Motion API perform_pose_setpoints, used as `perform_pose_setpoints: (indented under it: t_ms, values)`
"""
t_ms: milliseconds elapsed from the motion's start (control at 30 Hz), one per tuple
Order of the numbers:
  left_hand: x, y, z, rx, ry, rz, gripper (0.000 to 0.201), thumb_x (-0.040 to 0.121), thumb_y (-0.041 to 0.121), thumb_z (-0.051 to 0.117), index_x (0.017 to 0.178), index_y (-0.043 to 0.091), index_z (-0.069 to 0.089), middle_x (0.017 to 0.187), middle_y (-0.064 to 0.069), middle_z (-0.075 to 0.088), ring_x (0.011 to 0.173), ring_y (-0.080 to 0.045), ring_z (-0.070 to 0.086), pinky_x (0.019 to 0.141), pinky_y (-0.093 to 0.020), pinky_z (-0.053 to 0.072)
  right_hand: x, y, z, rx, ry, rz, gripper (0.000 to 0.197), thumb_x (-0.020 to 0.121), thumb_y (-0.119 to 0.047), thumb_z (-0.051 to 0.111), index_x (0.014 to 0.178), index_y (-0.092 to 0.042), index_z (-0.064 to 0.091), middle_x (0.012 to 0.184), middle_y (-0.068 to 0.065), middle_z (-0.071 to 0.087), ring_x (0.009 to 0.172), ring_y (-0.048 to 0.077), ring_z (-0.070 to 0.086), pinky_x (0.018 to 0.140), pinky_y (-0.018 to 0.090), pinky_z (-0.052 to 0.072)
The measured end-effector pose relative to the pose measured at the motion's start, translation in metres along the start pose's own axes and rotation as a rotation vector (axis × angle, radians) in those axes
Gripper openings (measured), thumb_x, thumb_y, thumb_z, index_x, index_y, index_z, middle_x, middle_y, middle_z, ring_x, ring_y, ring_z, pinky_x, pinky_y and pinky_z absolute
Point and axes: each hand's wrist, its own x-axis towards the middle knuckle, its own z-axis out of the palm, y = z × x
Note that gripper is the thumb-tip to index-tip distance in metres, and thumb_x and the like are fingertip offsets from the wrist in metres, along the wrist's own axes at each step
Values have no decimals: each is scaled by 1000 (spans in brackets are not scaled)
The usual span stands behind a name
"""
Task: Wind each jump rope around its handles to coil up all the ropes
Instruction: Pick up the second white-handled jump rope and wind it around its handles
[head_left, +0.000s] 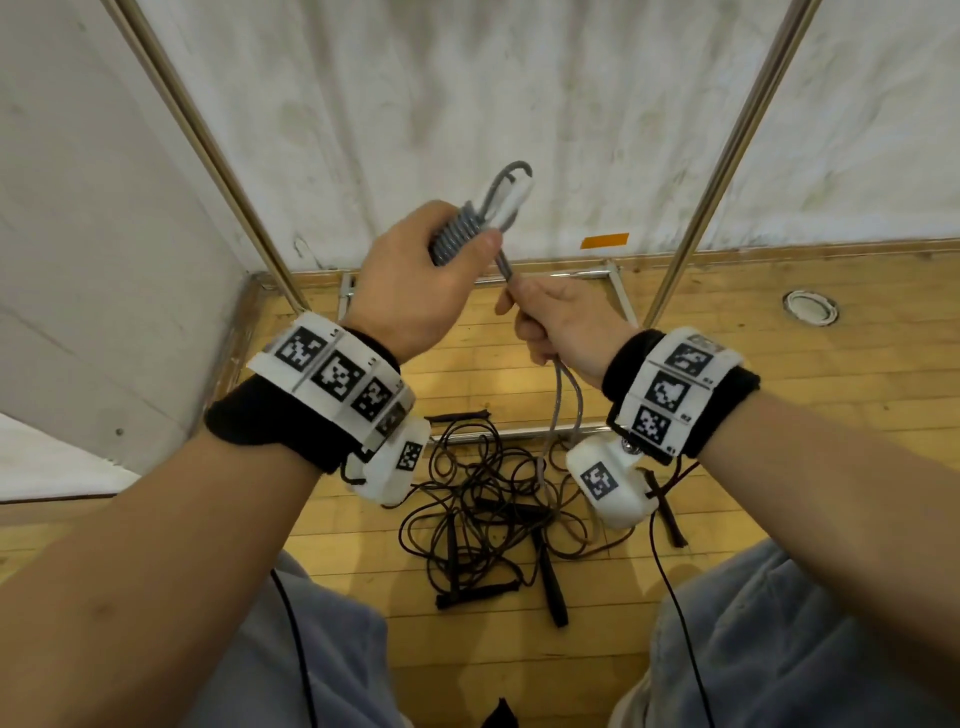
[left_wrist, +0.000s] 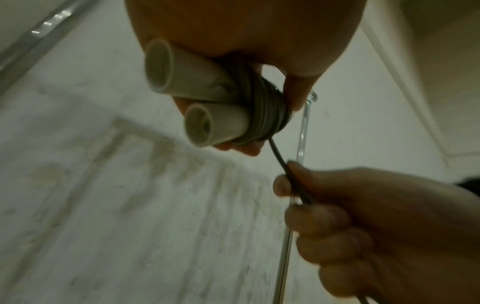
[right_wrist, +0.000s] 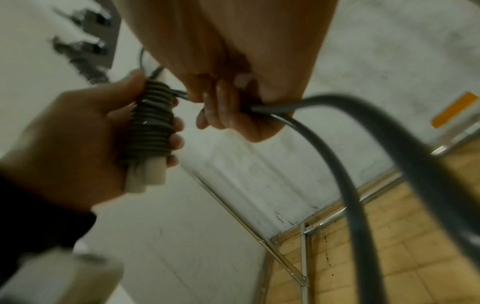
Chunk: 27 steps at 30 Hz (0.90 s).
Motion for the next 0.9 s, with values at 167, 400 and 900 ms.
perform_pose_setpoints:
  t_ms: [167, 400, 900]
  values:
    - [15, -24, -11, 276, 68, -33, 35, 89, 50, 53, 117, 29, 53, 81, 4, 62, 75, -24, 61, 68, -36, 50, -5, -8, 11, -578, 48, -111, 22, 98, -25, 42, 82, -18, 55, 60, -9, 42, 52, 5, 38, 51, 24, 27]
    - [16, -51, -2, 726, -151, -40, 31, 92, 52, 47, 116, 32, 49, 88, 6, 56, 73, -20, 50, 63, -31, 37, -7, -10, 10, -1024, 22, -167, 29, 98, -29, 43, 70, -19, 44, 63, -5, 43, 57, 11, 40, 54, 30, 26]
    - [-5, -36, 27, 608, -641, 148, 24, 90, 44, 57, 111, 30, 59, 80, 13, 55, 82, -18, 56, 71, -32, 42, -4, -15, -17, -1163, 29, -307, 32, 98, -37, 42, 71, -20, 50, 57, -9, 43, 55, 6, 38, 49, 20, 22]
